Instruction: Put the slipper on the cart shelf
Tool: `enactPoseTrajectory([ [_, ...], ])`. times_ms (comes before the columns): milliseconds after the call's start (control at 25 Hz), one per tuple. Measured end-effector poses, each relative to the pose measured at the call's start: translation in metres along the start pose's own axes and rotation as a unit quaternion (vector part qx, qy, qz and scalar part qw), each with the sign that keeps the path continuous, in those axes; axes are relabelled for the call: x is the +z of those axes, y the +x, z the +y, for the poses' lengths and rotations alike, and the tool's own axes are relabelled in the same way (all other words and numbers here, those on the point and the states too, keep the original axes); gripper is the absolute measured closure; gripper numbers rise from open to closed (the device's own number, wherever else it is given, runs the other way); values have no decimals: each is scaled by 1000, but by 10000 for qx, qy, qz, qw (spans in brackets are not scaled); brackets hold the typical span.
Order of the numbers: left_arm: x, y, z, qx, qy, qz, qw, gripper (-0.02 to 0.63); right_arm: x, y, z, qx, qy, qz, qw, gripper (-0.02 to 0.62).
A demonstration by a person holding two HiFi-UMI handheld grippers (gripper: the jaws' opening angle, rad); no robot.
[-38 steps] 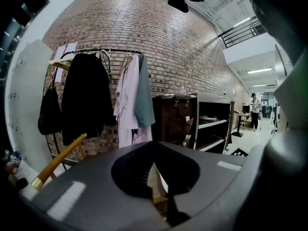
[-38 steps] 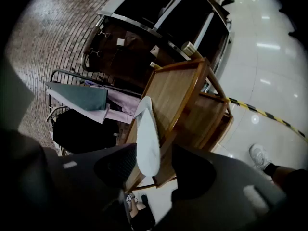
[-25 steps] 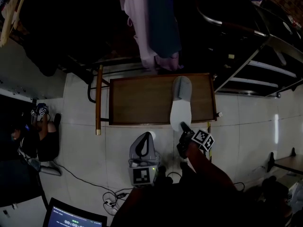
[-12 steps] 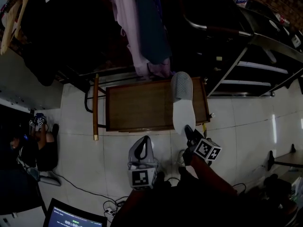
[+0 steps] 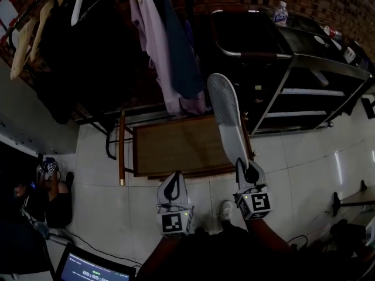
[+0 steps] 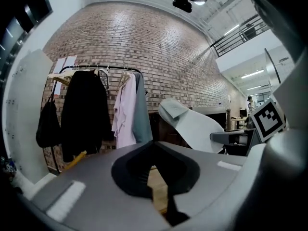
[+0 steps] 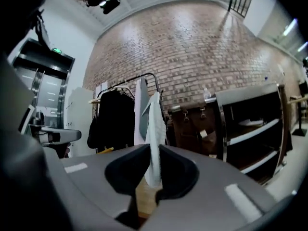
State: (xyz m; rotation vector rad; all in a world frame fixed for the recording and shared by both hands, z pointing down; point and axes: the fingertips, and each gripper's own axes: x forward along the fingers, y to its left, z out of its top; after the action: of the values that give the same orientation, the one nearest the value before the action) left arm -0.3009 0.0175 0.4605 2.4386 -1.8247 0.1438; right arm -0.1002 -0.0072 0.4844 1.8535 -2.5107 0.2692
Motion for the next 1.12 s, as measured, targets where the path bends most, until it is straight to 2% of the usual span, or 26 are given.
enactPoseTrajectory([
  [120, 12, -1, 2, -25, 114, -147, 9998, 592, 28, -6, 12, -43, -431, -350, 9985, 552],
  [240, 20, -6, 6, 16, 96, -315, 9995, 592, 39, -11, 19, -79, -648, -476, 9967, 552],
  [400, 28, -13, 7, -124, 151, -358, 9992, 592, 45, -19, 26, -178, -708, -516, 9960, 552],
  [520, 26, -17, 11, -211, 197, -425, 9987, 592, 41, -22, 28, -252, -571, -521, 9967, 551],
  [880, 18, -29, 33, -283, 146, -597, 9977, 592, 30, -34, 43, -467, -682, -532, 9952, 551],
  [1120, 15, -25, 27, -457, 189, -666, 9966, 592, 27, -40, 30, -729, -785, -516, 9929, 549],
])
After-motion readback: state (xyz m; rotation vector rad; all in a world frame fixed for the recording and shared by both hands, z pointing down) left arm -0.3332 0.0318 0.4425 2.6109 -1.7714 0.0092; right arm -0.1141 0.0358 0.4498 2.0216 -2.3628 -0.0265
